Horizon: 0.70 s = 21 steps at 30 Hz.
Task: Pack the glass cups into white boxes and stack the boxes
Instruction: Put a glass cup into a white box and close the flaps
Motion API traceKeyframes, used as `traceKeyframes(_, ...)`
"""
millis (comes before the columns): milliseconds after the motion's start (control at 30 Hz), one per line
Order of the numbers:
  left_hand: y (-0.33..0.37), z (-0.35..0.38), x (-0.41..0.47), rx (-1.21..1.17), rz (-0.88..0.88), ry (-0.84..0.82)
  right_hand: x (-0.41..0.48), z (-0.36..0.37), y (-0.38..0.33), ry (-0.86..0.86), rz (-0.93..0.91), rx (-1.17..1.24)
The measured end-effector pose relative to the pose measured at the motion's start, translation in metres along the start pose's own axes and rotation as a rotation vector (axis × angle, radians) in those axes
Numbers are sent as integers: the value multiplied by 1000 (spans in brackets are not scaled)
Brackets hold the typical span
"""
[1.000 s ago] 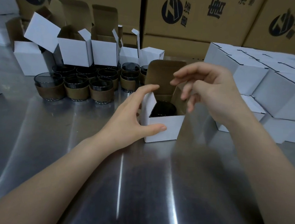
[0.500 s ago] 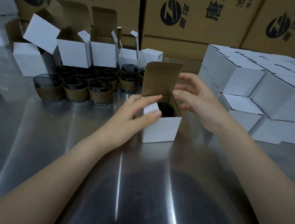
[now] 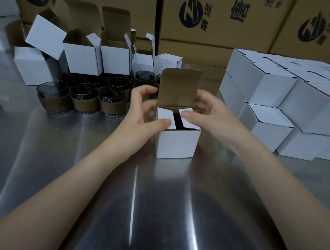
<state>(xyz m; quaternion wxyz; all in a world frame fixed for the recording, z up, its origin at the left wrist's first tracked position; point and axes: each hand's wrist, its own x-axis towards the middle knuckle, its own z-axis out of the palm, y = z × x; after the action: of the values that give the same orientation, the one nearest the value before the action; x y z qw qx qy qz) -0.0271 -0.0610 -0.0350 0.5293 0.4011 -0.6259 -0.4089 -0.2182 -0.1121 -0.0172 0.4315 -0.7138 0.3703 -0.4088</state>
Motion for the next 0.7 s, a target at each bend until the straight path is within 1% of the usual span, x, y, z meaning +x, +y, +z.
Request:
traceKeyframes(167,1,-1,0,30,14,-22,0,1,2,-3,-22,-13)
traceKeyframes(267,0,-2,0,75,38,-19,-1,1,0,-8,-41,-49)
traceKeyframes(400,-2,-3,0,74,51,3,-1,0,-2,-11,-82,-143)
traceKeyframes(567,-5,-4,1,74,37,-20,-2,-5,-5,-41,-26,-132)
traceKeyframes(700,-7,-5,2,50,11,-8,-5,-12,-11,-105,33,-197)
